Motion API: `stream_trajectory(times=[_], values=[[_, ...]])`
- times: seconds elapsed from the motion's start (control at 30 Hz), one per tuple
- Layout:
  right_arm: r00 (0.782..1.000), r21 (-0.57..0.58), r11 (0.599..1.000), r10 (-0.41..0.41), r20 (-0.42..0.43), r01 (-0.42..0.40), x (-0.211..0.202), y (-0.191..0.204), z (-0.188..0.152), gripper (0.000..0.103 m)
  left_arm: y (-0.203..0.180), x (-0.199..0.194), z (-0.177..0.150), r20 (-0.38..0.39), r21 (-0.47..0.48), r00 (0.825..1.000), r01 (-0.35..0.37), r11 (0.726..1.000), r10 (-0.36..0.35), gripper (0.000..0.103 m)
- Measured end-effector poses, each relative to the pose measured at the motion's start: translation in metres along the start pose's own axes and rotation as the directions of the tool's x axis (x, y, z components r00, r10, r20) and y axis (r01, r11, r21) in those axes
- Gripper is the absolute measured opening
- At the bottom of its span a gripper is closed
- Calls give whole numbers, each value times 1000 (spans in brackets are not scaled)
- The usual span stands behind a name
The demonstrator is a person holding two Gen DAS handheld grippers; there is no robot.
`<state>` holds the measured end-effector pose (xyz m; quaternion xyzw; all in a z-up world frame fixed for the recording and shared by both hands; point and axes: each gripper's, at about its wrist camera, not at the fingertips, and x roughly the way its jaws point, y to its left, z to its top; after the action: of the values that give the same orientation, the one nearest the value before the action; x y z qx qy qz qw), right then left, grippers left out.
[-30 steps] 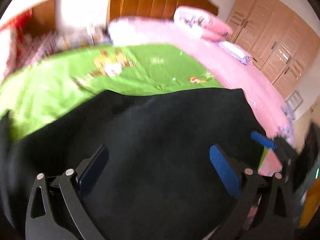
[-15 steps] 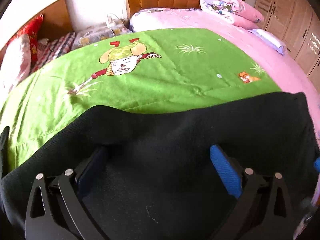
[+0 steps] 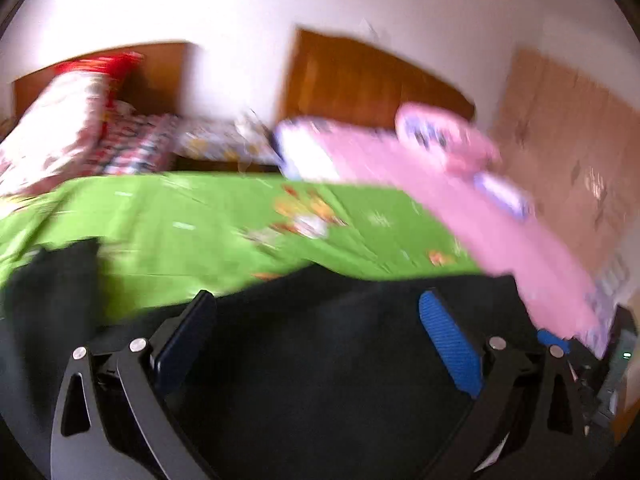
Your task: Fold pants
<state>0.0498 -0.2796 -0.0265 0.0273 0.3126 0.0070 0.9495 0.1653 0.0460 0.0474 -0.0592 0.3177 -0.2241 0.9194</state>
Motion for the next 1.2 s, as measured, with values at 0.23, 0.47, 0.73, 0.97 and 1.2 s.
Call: stream_trajectory(times=[0.23, 0.47, 0.73, 0.97, 1.2], values=[[957, -90, 953, 289, -26, -291, 10, 93, 21, 90, 208, -108, -51, -44, -305, 964, -263, 915, 263, 101], [751, -53, 756, 635, -183, -652, 71, 208, 92, 90, 331, -98, -100, -206, -477, 938, -344, 809, 277, 101], [568, 324, 739, 667, -483, -591, 240, 317, 140, 90, 352, -114, -71, -159, -518, 885, -453, 726, 438, 101], [520, 341, 743, 655, -548, -576, 267, 354, 120, 46, 312, -173, -81, -34, -456, 876, -443, 772, 482, 101], [633, -188, 617, 662, -401, -764, 134, 431, 119, 27, 328, -226, -95, 54, -564, 875, -370, 738, 481, 101]])
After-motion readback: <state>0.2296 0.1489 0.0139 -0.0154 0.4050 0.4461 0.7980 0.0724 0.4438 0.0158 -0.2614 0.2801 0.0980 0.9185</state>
